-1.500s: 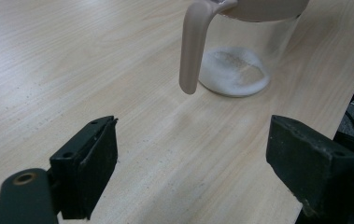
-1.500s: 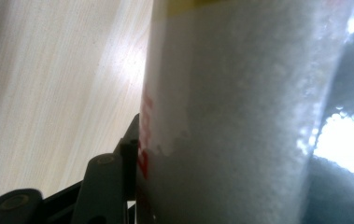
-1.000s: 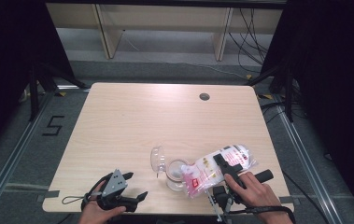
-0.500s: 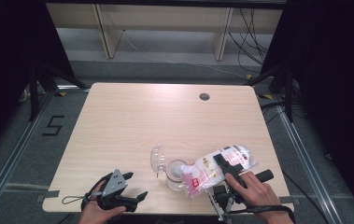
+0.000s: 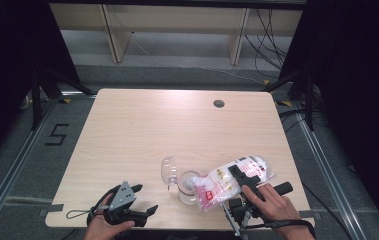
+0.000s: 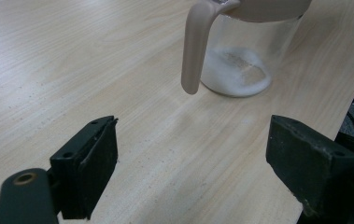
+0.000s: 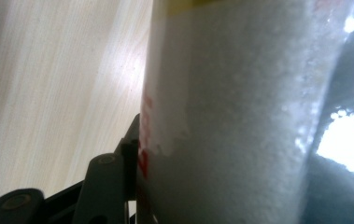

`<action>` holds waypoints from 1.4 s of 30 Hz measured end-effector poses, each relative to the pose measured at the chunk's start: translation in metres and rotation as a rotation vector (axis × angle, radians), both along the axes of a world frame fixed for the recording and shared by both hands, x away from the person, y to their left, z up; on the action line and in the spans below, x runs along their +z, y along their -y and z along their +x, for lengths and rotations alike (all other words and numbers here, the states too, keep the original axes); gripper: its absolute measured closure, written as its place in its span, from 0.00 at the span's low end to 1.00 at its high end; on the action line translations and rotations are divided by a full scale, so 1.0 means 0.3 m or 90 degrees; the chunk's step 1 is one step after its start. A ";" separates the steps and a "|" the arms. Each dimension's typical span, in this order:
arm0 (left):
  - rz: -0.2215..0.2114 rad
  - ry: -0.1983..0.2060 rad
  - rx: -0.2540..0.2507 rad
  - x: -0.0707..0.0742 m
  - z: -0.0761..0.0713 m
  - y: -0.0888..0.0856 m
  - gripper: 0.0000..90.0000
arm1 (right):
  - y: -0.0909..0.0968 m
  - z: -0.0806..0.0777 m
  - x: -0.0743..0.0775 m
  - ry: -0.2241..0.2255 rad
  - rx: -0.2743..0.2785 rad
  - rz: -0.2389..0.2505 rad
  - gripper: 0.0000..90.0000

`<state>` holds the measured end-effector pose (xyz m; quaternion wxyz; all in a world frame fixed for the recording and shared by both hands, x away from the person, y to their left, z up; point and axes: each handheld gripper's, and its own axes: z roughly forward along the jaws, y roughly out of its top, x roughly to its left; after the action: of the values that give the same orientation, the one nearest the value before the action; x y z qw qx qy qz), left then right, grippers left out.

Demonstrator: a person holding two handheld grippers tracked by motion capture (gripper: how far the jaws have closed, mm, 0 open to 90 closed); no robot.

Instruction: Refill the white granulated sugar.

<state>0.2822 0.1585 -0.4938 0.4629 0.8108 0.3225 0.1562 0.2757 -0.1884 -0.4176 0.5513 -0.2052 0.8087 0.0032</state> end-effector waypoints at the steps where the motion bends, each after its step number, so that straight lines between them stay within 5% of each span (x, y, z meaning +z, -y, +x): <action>1: 0.000 0.001 0.002 0.000 0.000 0.000 0.18 | 0.002 -0.001 -0.004 -0.004 -0.007 0.007 0.58; 3: 0.000 0.001 0.002 0.000 -0.001 0.001 0.18 | -0.001 0.002 0.003 0.005 0.006 -0.010 0.58; 5: 0.001 0.001 -0.001 0.001 0.000 0.000 0.18 | 0.005 0.000 -0.008 0.007 0.000 0.010 0.58; 26: 0.006 0.002 -0.002 0.000 0.000 0.000 0.18 | 0.001 -0.001 -0.009 0.004 -0.008 0.003 0.58; 28: 0.005 0.002 -0.002 0.000 0.001 0.000 0.18 | -0.001 0.001 -0.001 0.007 -0.004 -0.021 0.58; 30: 0.006 0.002 -0.003 0.000 0.000 0.000 0.18 | 0.002 0.000 -0.008 0.002 -0.007 0.003 0.58; 35: 0.007 0.003 -0.002 0.000 0.000 0.000 0.18 | 0.000 -0.003 -0.008 0.009 -0.011 0.000 0.58; 37: 0.009 0.004 -0.002 0.001 0.000 0.000 0.18 | -0.002 -0.004 -0.007 0.000 -0.018 -0.007 0.58; 38: 0.008 0.004 -0.003 0.001 0.000 0.000 0.18 | -0.004 0.004 0.003 0.010 0.008 -0.030 0.58; 42: 0.006 0.003 -0.002 0.001 0.000 0.000 0.18 | 0.002 0.001 -0.007 0.009 -0.004 -0.013 0.58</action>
<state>0.2823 0.1585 -0.4936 0.4602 0.8129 0.3198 0.1587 0.2762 -0.1889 -0.4198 0.5548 -0.2082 0.8055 -0.0083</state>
